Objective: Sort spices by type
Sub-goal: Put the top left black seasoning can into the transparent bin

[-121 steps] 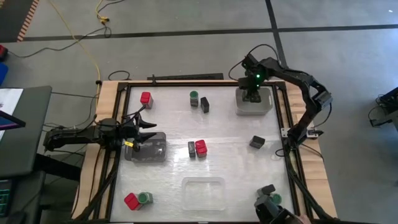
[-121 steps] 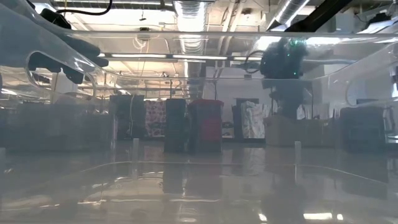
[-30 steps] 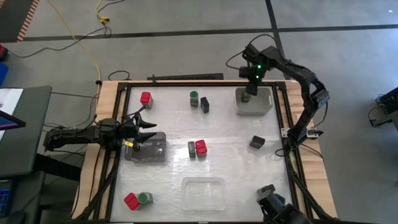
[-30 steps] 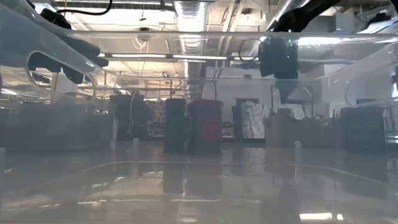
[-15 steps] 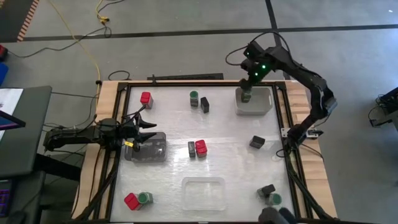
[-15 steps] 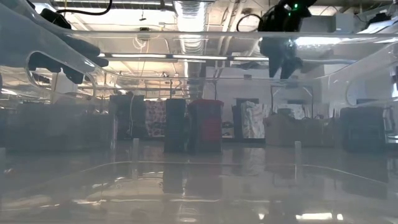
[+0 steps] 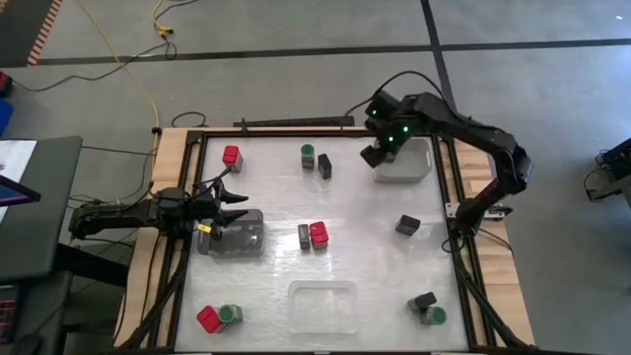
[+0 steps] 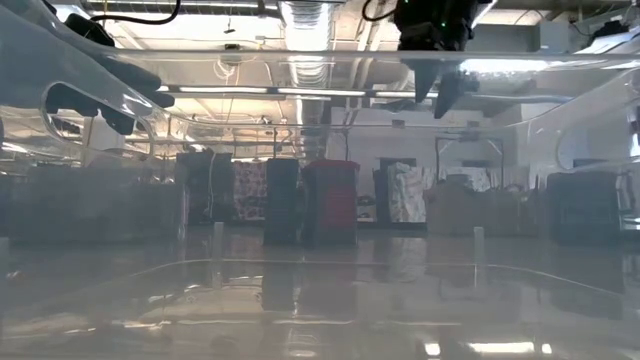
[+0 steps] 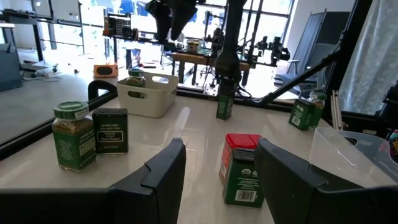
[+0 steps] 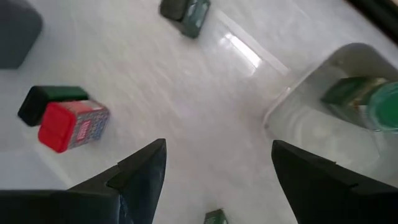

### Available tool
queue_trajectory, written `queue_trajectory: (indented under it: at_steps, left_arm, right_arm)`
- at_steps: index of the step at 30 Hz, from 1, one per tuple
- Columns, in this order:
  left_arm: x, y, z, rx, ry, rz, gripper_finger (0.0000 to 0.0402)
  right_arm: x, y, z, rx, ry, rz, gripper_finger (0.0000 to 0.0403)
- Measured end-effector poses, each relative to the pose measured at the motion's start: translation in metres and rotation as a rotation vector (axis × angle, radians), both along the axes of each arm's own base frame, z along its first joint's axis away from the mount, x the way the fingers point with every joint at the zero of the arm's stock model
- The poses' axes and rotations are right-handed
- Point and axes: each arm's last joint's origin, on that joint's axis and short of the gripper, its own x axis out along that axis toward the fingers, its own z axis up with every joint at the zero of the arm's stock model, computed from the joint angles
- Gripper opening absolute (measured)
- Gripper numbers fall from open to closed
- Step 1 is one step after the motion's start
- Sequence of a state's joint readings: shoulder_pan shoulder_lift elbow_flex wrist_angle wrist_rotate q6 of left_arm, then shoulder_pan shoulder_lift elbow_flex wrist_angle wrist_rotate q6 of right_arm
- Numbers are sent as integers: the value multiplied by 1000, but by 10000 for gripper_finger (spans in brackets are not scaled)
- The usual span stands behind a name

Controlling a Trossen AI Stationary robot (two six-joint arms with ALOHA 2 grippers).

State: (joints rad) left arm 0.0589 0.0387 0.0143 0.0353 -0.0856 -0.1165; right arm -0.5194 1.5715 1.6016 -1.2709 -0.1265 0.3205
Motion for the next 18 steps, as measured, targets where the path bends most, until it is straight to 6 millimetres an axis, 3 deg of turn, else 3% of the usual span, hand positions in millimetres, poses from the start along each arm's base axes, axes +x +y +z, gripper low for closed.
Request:
queue_trajectory:
  at_steps: [18]
  left_arm:
    - [0,0,0,0,0,0,183]
  right_arm:
    - [37,53,1,-54,-121,198,317]
